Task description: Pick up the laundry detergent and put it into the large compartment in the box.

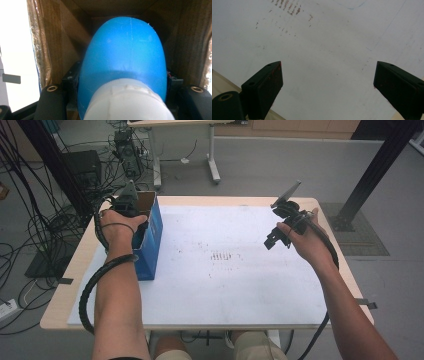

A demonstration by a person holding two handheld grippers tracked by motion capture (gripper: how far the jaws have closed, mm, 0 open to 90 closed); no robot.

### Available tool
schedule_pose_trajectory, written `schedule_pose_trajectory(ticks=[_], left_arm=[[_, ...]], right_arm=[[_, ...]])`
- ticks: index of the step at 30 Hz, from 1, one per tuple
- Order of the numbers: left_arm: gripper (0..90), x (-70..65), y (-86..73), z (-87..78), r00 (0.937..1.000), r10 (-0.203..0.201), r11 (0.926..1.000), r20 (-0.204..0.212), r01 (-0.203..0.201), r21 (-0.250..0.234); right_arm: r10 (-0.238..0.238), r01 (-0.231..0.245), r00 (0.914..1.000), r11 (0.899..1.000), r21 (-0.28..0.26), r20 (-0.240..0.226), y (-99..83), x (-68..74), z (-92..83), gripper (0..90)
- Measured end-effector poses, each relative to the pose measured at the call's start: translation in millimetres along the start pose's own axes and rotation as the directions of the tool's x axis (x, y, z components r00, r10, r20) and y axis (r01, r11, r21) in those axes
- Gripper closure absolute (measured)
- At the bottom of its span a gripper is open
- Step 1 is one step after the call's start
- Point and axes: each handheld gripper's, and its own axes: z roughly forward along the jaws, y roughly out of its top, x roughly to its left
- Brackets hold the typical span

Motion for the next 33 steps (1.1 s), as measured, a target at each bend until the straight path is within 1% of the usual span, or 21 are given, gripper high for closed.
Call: schedule_pose_trajectory(ticks=[11,14,24,26,29,31,33], left_arm=[[35.7,-0.2,-1.0,-0.5,1.0000,0.007,1.0000,0.003,-0.007,-0.003],[35.1,1.7,-2.0,-2.5,0.9999,0.002,0.9999,0.014,-0.002,-0.012],[31.6,1.8,-5.9,-24.7,0.9999,0.007,0.9990,0.009,-0.006,-0.045],[30.2,2.5,-6.6,-30.1,0.9998,0.014,0.9989,0.011,-0.014,-0.045],[29.6,1.8,-8.8,-38.7,0.9996,0.027,0.9985,0.009,-0.026,-0.048],[29.1,0.6,-11.0,-45.6,0.9992,0.039,0.9978,0.006,-0.039,-0.054],[27.5,-0.3,-11.7,-52.5,0.9981,0.061,0.9971,0.004,-0.061,-0.047]], right_arm=[[-0.001,0.001,1.0000,1.000,0.001,-0.001,-0.1,1.1,0.3,8.8],[-0.004,0.004,1.0000,1.000,0.000,0.001,-0.3,1.6,0.1,8.8],[-0.008,0.008,1.0000,1.000,-0.006,-0.002,0.9,1.5,-1.6,8.8],[-0.009,0.009,1.0000,1.000,-0.003,0.002,2.2,2.0,-1.3,8.8],[-0.013,0.013,0.9999,1.000,0.003,-0.004,4.8,1.2,0.4,8.8],[-0.014,0.014,0.9999,1.000,0.006,-0.002,6.7,1.8,0.7,8.8],[-0.015,0.015,0.9999,1.000,0.006,-0.005,7.9,1.5,0.4,8.7]])
